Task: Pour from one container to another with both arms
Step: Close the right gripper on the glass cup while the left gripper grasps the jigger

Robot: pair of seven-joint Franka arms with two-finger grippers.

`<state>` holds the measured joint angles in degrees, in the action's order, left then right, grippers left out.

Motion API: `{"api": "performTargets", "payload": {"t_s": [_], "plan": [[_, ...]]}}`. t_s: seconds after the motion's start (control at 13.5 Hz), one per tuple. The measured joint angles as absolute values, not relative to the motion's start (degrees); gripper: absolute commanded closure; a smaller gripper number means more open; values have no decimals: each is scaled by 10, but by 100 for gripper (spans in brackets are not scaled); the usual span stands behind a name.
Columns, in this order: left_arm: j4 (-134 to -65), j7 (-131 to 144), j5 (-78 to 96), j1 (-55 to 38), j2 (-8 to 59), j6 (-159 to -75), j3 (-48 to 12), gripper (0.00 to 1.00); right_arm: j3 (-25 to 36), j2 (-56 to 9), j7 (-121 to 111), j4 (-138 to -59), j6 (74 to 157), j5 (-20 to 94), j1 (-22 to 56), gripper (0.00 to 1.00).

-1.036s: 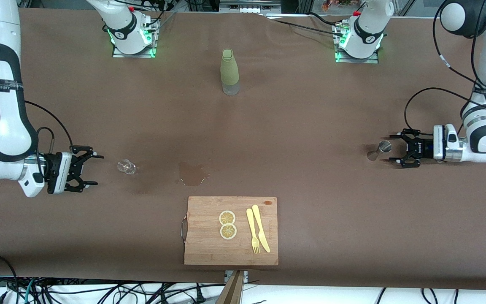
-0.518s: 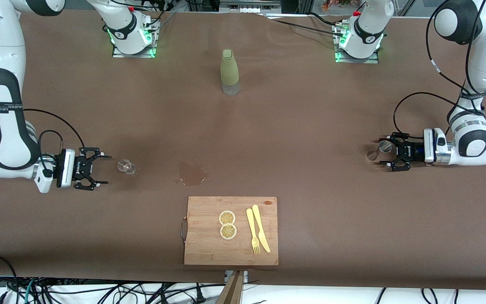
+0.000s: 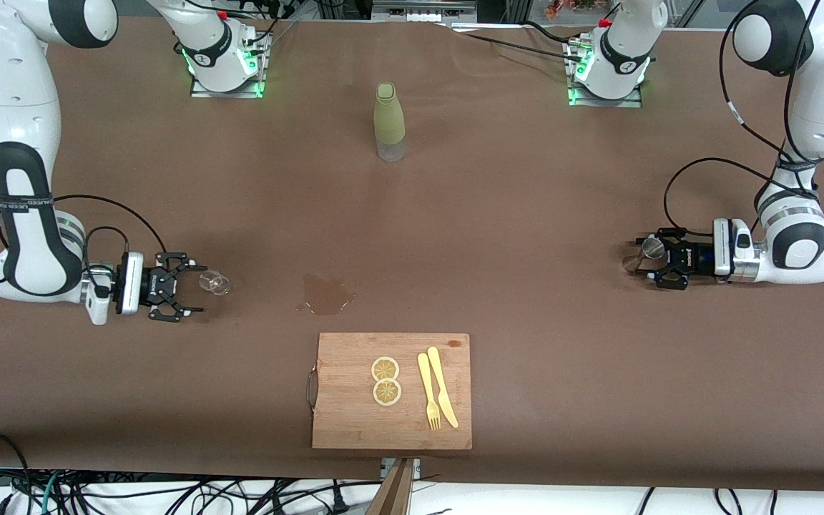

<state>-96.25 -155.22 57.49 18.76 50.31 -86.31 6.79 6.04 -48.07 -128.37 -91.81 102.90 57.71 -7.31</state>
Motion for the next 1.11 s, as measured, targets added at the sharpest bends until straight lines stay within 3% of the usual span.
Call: {"api": "performTargets", "payload": {"t_s": [0.07,0.37,0.74,0.96,1.11], "plan": [[-963,-1552,575,188,504,-863,68,37,60,-485,-1292,-918,1026,581,-73,0],[-963,-1553,575,188,507,-863,68,62,60,-490,-1305,-925,1019,592,-73,0],[-962,-1554,575,188,508,-863,71,80,60,-495,-1332,-937,1013,615,-72,0],[-961,-1554,575,188,508,-858,74,82,60,-501,-1345,-939,1005,629,-72,0],[-960,-1554,575,188,508,-854,79,95,60,-506,-1360,-942,996,647,-71,0]]}}
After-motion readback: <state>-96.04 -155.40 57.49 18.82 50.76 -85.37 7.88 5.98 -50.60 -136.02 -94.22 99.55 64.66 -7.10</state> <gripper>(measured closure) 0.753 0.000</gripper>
